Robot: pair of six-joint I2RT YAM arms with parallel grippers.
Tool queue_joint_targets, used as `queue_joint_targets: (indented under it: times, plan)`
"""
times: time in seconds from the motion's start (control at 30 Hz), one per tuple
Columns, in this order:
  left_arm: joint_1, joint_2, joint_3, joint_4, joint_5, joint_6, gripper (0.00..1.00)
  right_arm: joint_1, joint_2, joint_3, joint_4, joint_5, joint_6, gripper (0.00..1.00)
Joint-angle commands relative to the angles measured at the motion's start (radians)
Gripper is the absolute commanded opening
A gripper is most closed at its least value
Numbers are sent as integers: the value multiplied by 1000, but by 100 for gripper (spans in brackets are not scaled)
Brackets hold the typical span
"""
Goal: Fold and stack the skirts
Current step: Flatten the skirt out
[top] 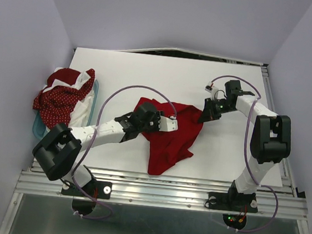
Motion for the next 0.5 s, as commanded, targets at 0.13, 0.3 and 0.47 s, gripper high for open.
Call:
queue_joint_targets:
  times: [0.13, 0.3, 0.47]
  plan:
    - [-19, 53, 1, -3, 11, 76, 53, -1, 6, 45, -18, -24, -14, 1]
    - [-25, 121, 24, 78, -63, 73, 54, -1, 11, 50, -26, -22, -23, 1]
    - [-27, 150, 38, 150, -118, 64, 53, -1, 19, 50, -33, -21, -30, 1]
